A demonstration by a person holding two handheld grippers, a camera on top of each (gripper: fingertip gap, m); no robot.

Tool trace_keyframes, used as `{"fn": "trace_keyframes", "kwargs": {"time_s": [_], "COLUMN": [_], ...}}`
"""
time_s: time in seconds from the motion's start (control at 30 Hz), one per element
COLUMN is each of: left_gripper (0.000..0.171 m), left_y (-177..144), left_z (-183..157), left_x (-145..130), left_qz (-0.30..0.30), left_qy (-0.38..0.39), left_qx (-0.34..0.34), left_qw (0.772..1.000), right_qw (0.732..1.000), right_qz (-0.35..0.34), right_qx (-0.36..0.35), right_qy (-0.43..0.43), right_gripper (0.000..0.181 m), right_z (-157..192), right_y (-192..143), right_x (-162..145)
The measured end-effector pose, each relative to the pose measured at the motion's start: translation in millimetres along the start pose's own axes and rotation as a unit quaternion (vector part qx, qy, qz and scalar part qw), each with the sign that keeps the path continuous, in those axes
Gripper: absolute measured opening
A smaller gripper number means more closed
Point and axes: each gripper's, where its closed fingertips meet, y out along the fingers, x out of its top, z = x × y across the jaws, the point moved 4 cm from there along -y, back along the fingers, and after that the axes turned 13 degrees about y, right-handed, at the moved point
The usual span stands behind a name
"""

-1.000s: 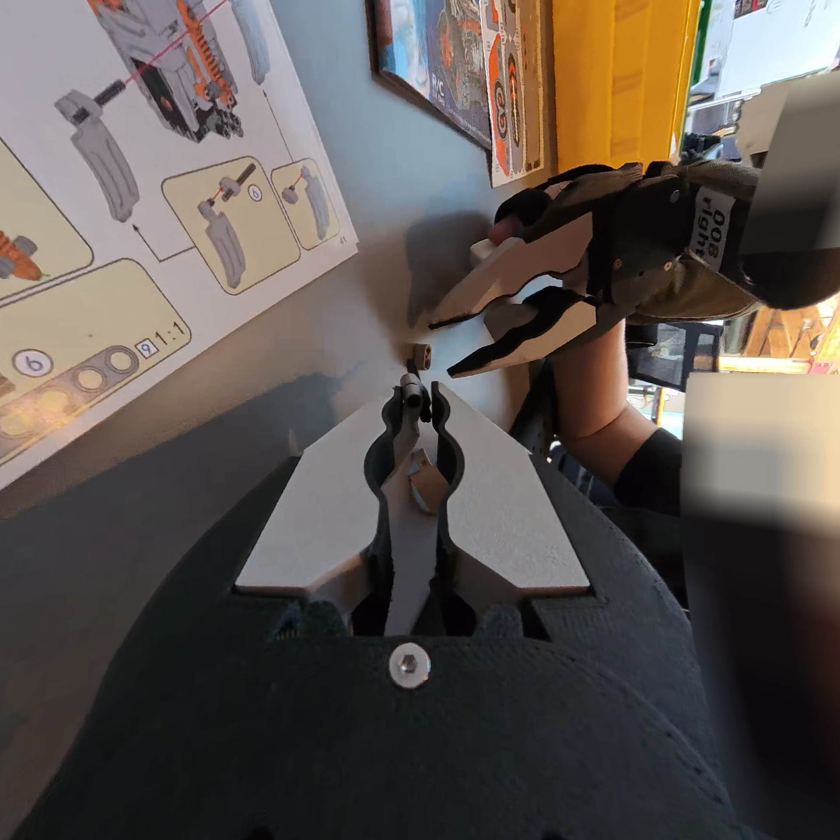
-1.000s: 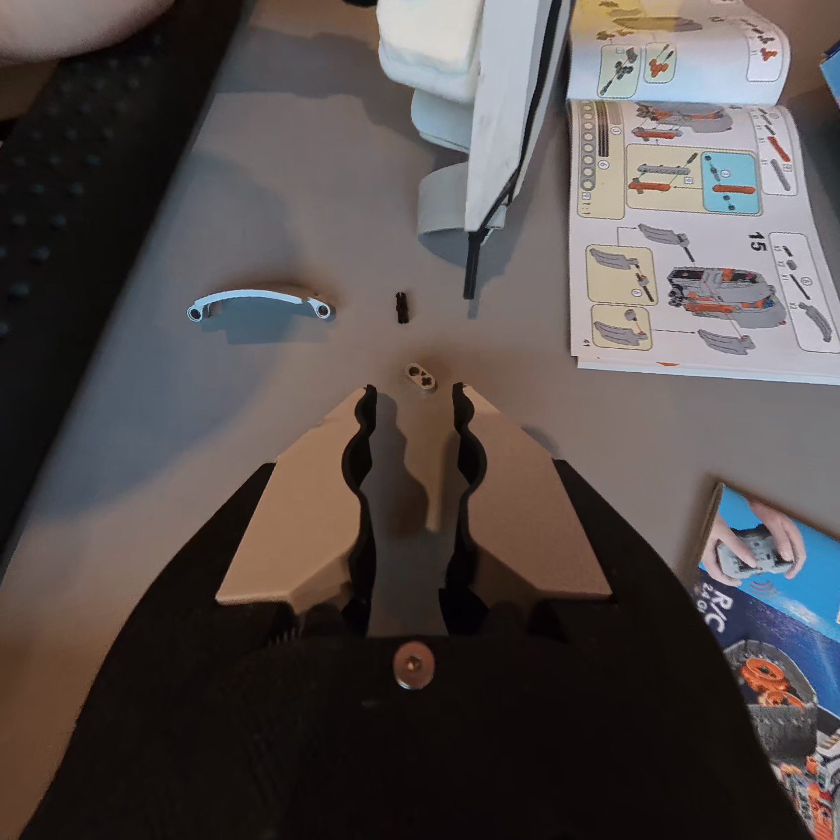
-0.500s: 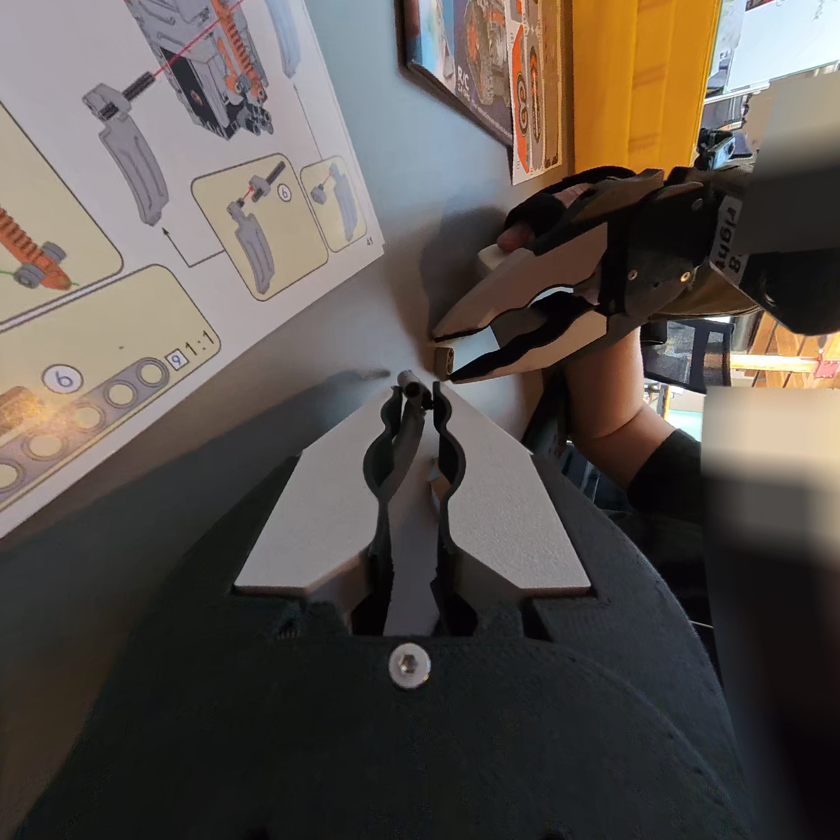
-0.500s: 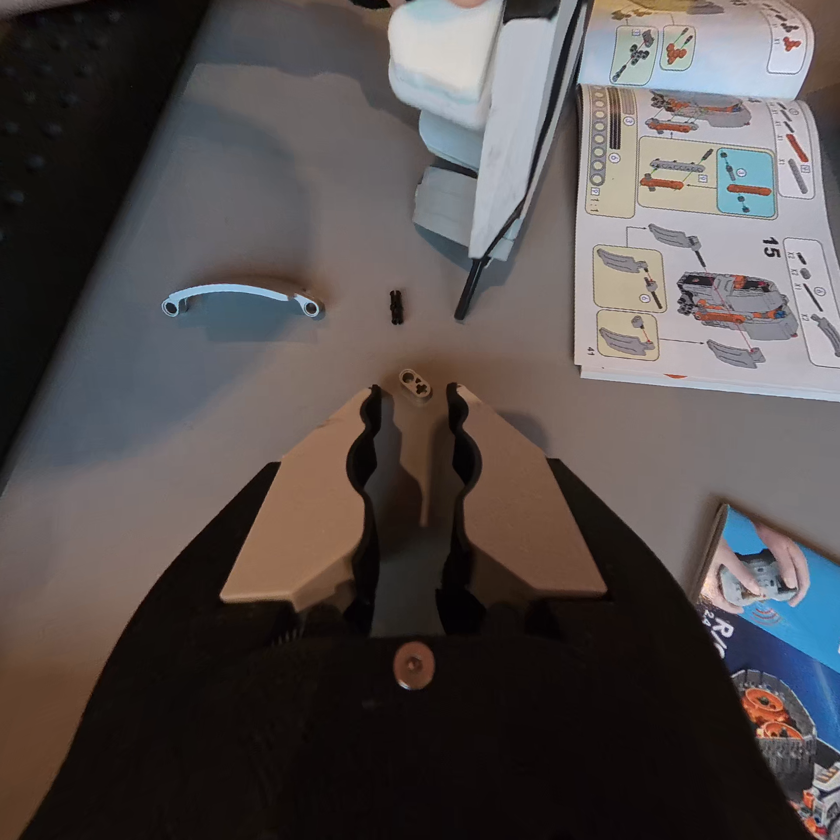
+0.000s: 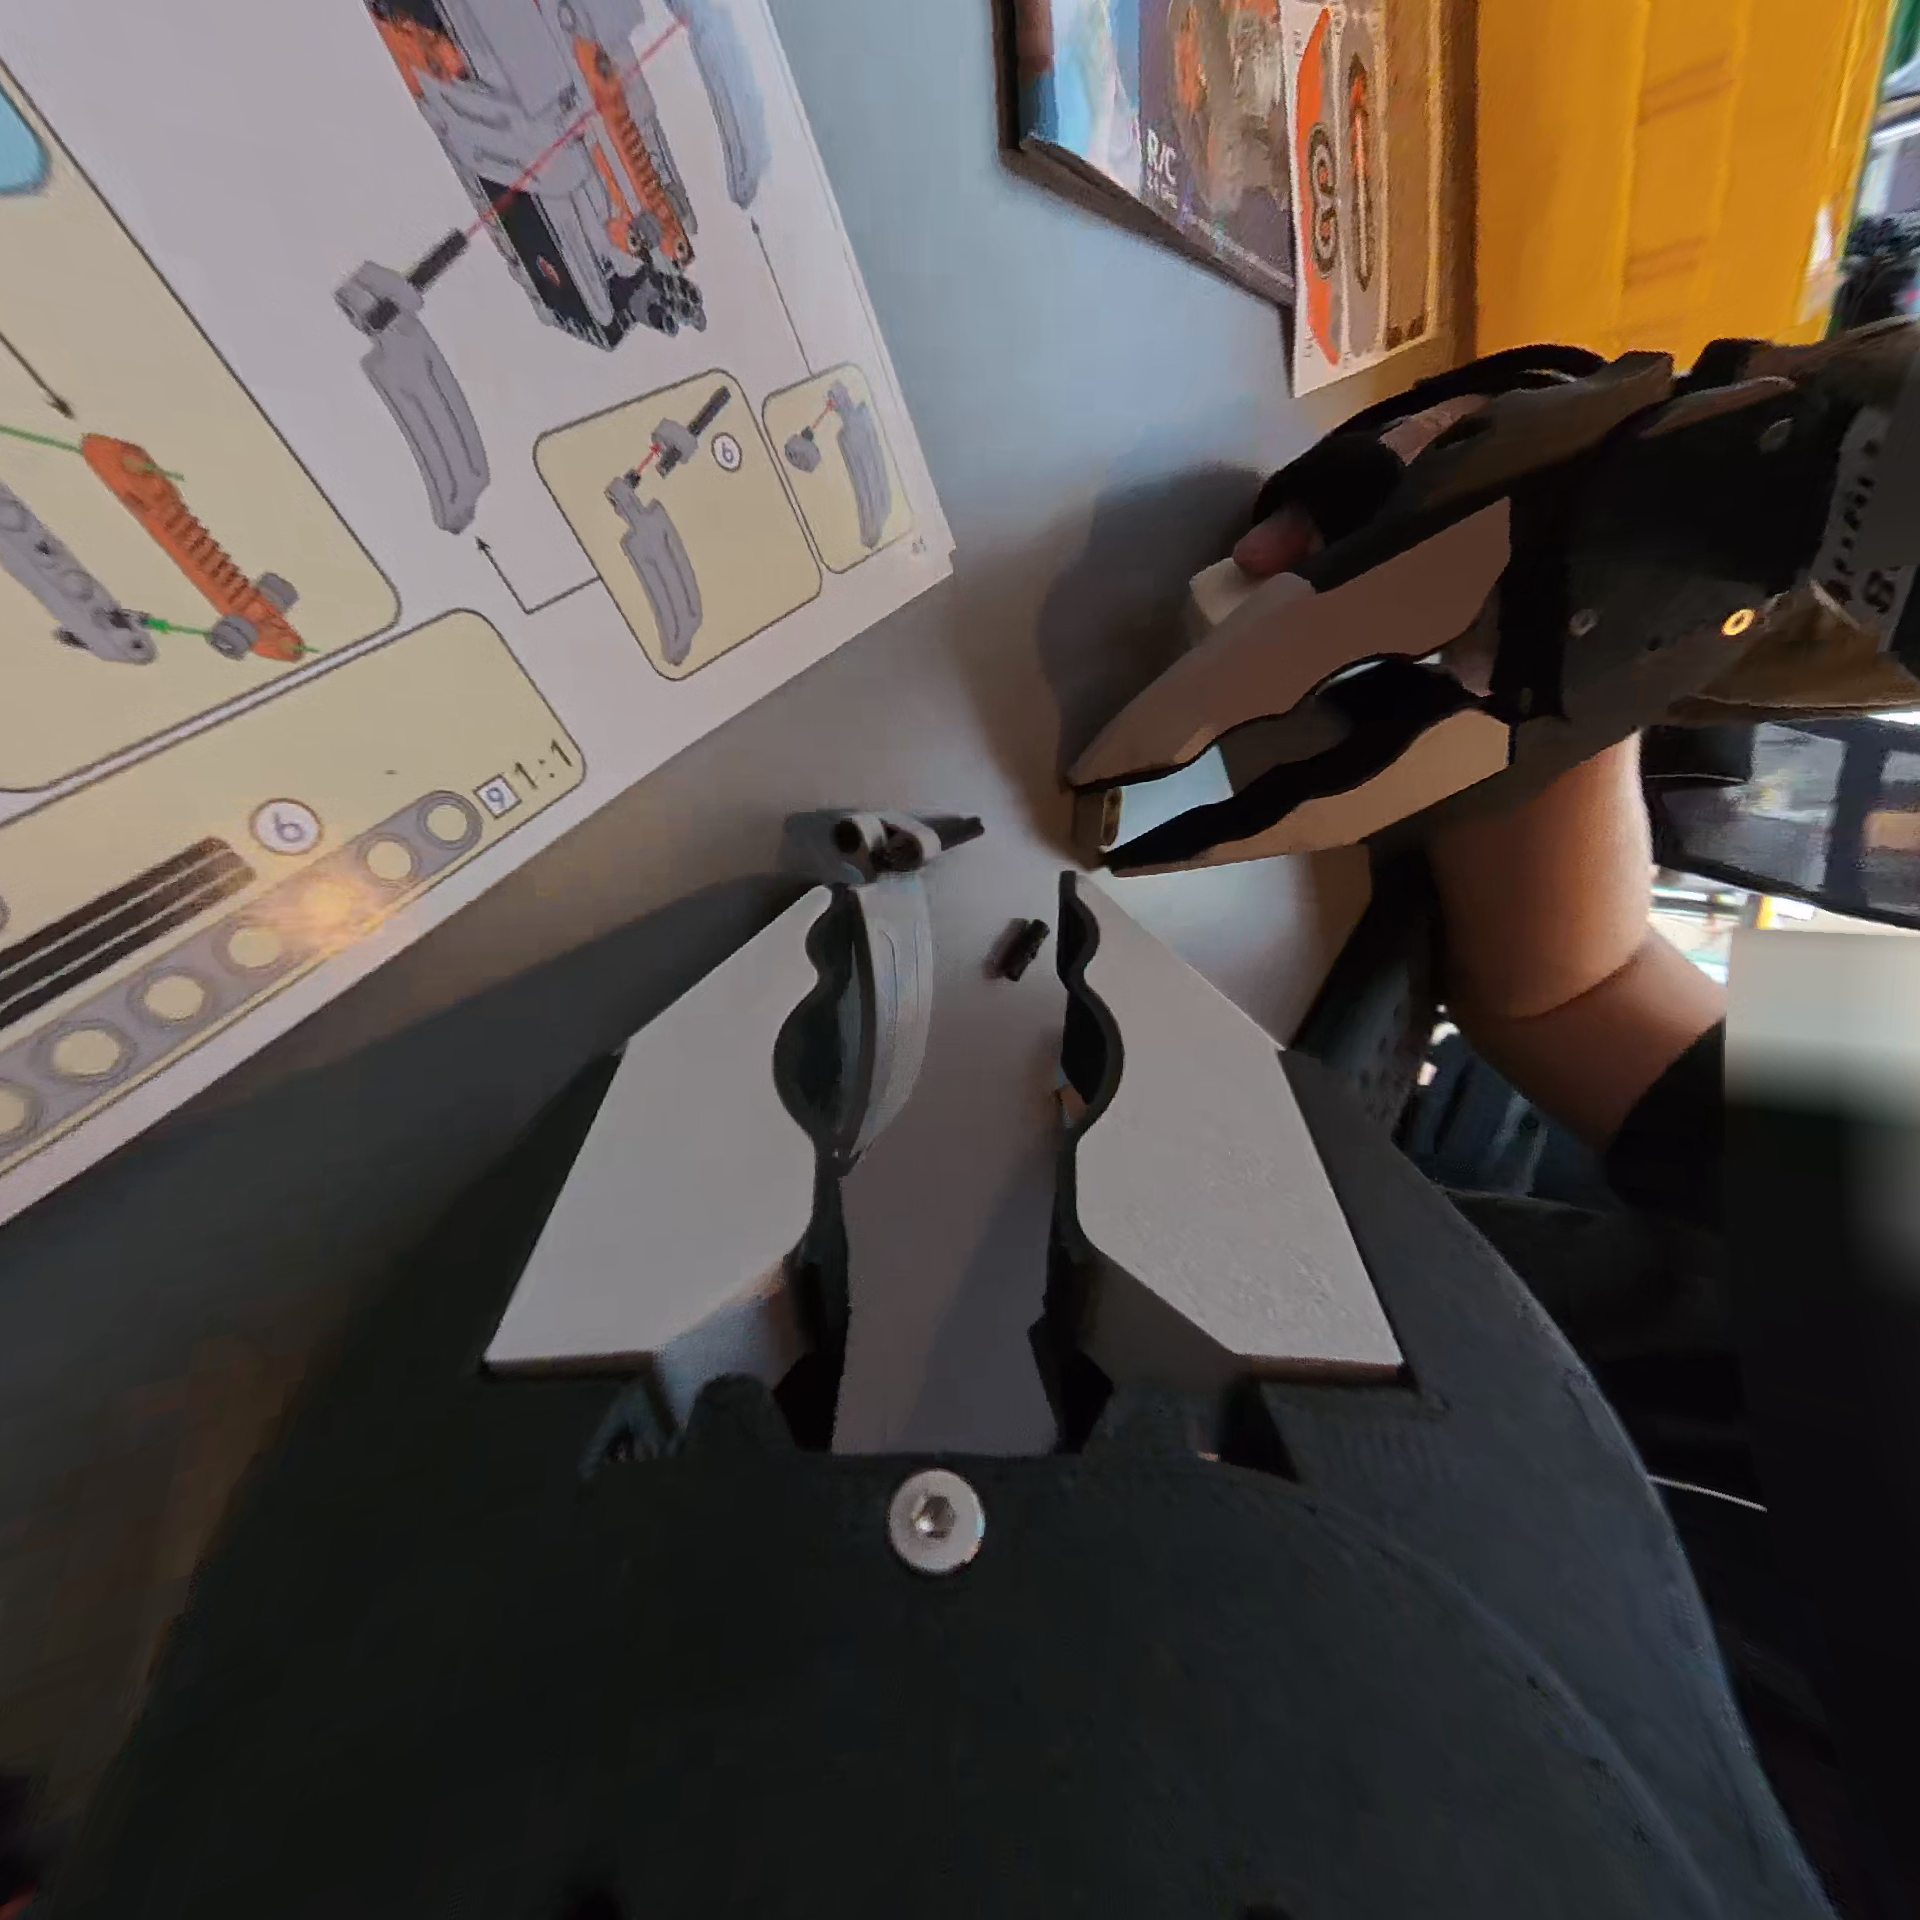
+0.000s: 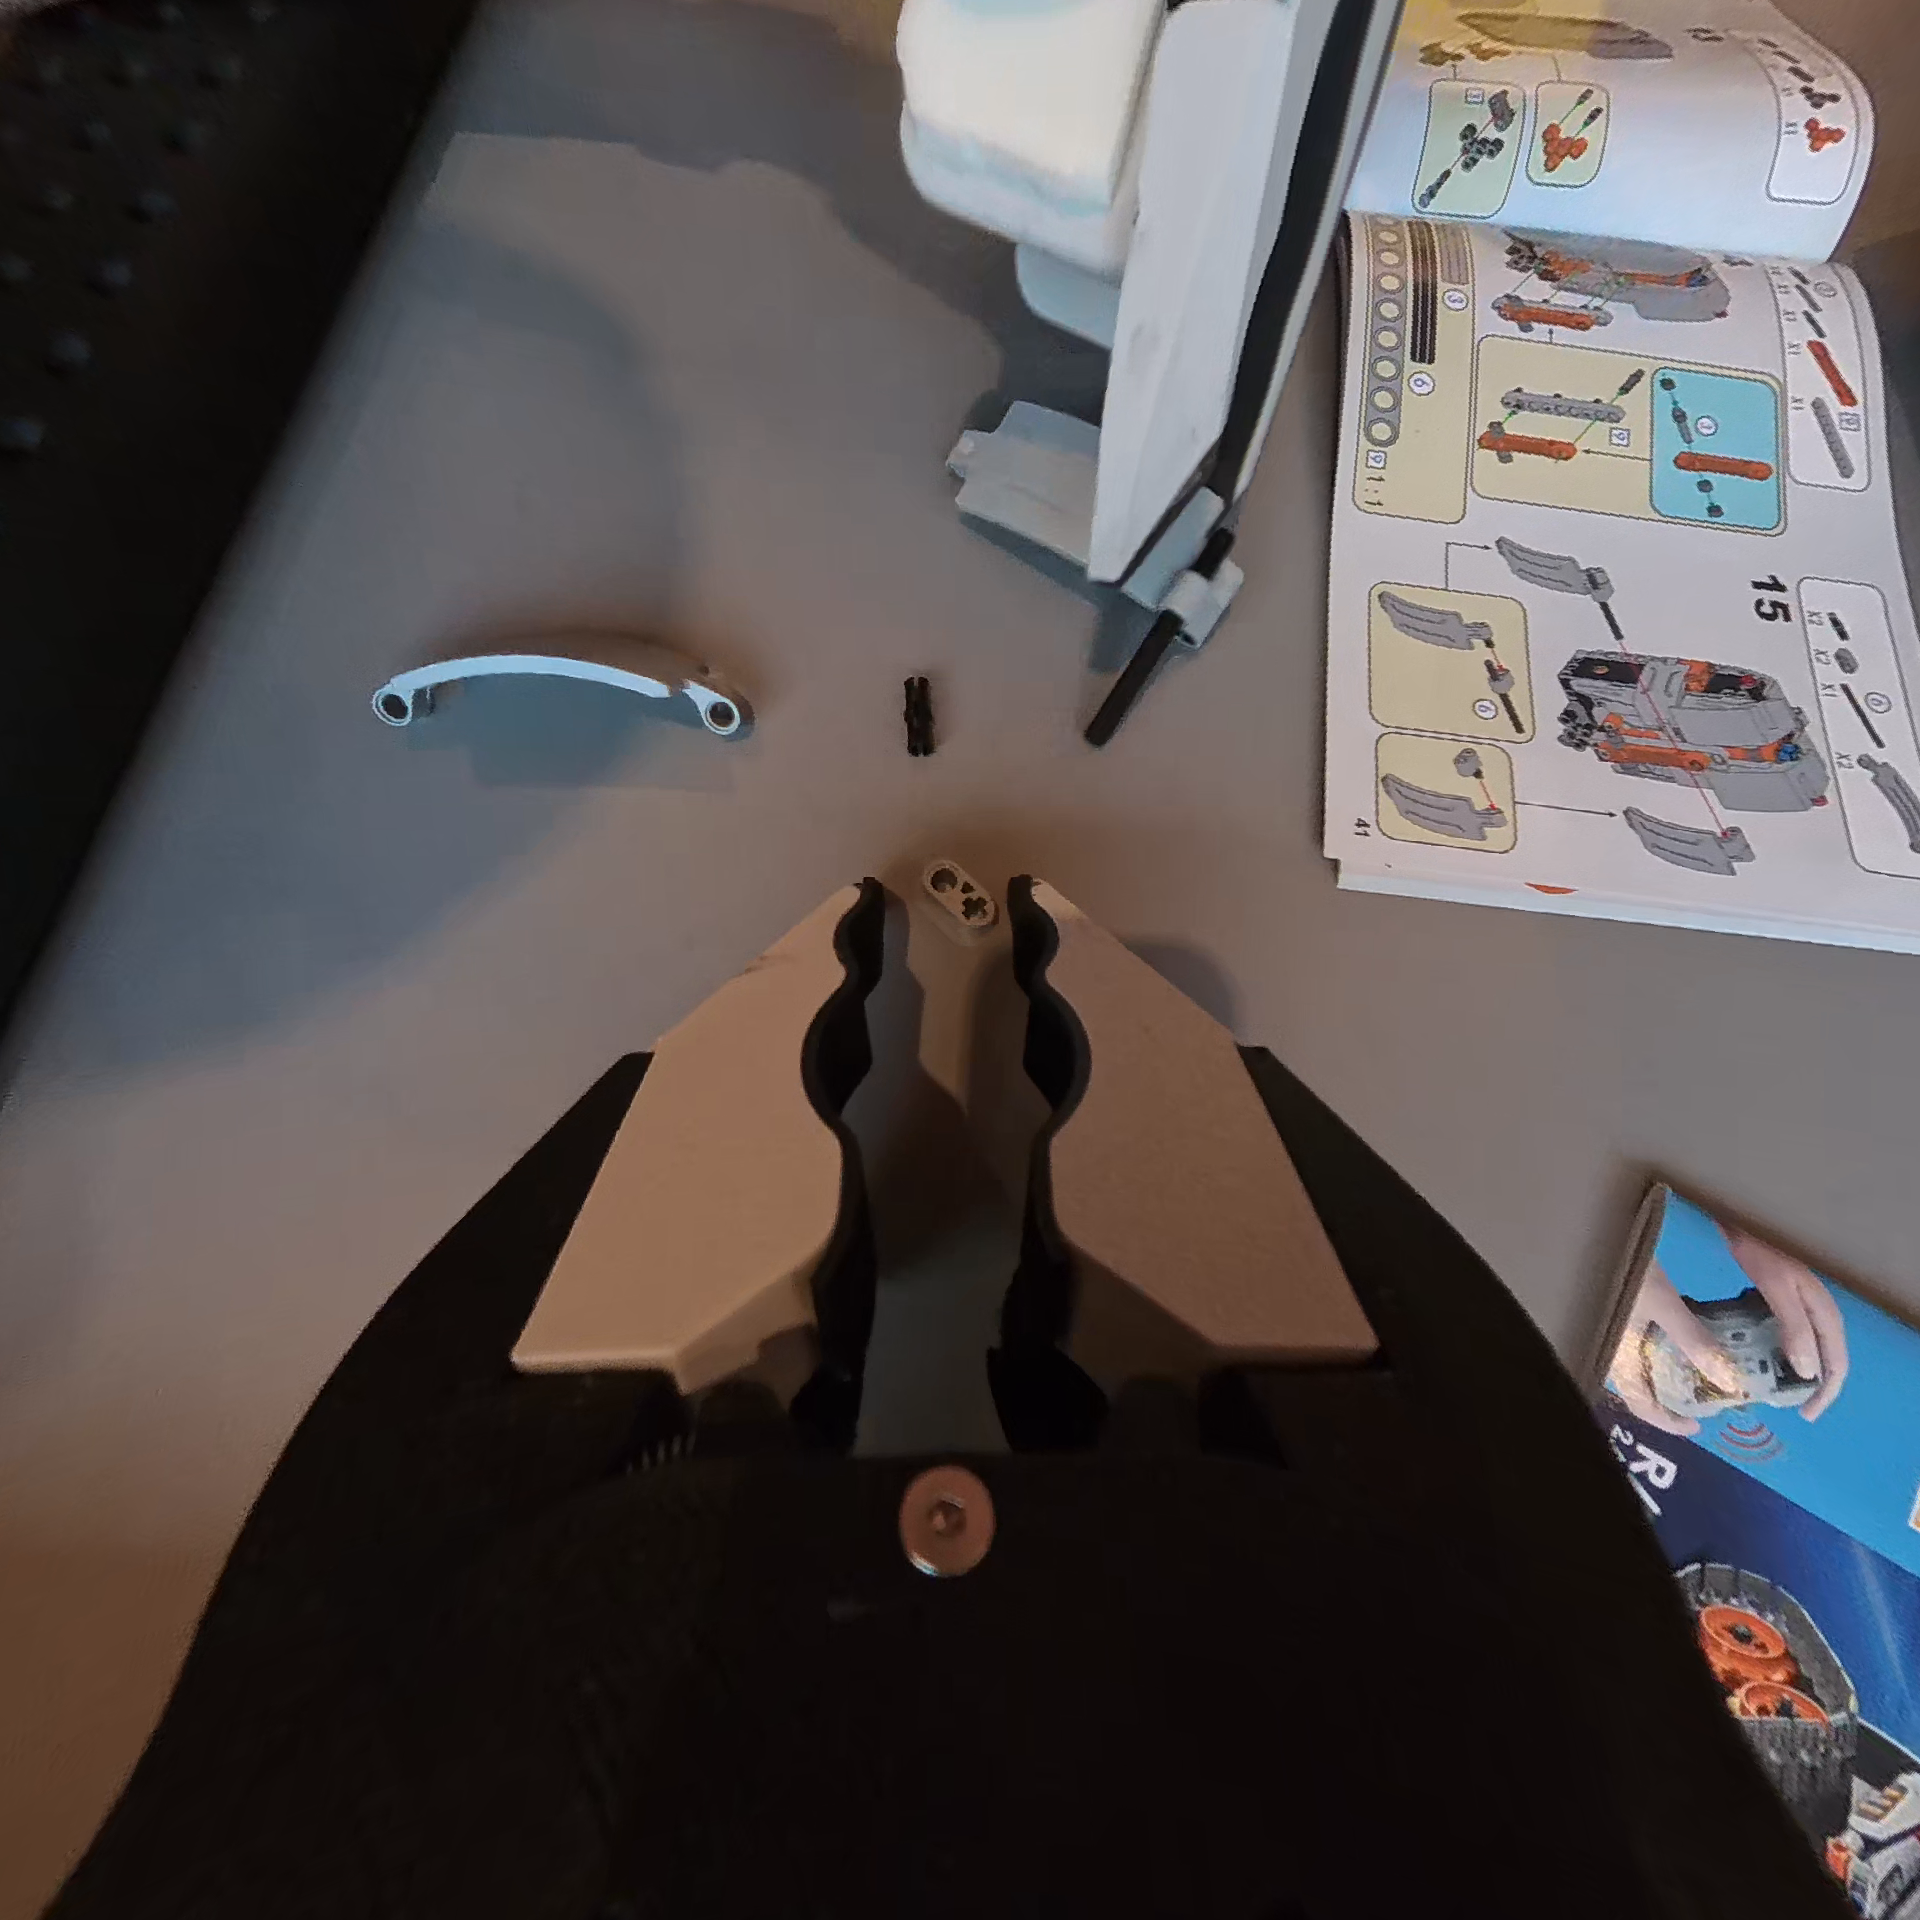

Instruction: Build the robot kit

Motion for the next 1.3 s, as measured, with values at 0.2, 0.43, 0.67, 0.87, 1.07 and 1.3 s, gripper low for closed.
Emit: {"fn": "trace_keyframes", "kwargs": {"time_s": [0.2, 0.43, 0.67, 0.87, 1.07, 1.3], "left_gripper": [0.039, 0.043, 0.044, 0.027, 0.021, 0.0], "left_y": [-6, -14, -25, -69, -66, -35], "left_z": [7, 14, 5, -22, -54, -63], "left_x": [1, -3, 8, 57, 56, 39], "left_qz": [0.011, 0.041, 0.001, -0.208, -0.282, -0.202], "left_qy": [0.037, 0.07, 0.111, 0.281, 0.395, 0.428], "left_qx": [0.084, 0.167, 0.206, 0.254, 0.191, 0.1], "left_qw": [0.996, 0.983, 0.972, 0.902, 0.853, 0.875], "right_qw": [1.0, 1.0, 1.0, 1.0, 0.994, 0.982], "right_qz": [0.002, 0.004, 0.009, 0.016, -0.042, -0.151], "right_qx": [-0.006, -0.014, -0.017, -0.014, -0.082, -0.116], "right_qy": [-0.007, -0.021, -0.022, -0.021, -0.051, 0.002], "right_gripper": [0.023, 0.023, 0.021, 0.007, 0.007, 0.006], "right_z": [0, 2, 1, 1, -8, -12], "right_y": [0, 2, -1, -2, -16, -39], "right_x": [1, 3, 1, -1, 20, 50]}}
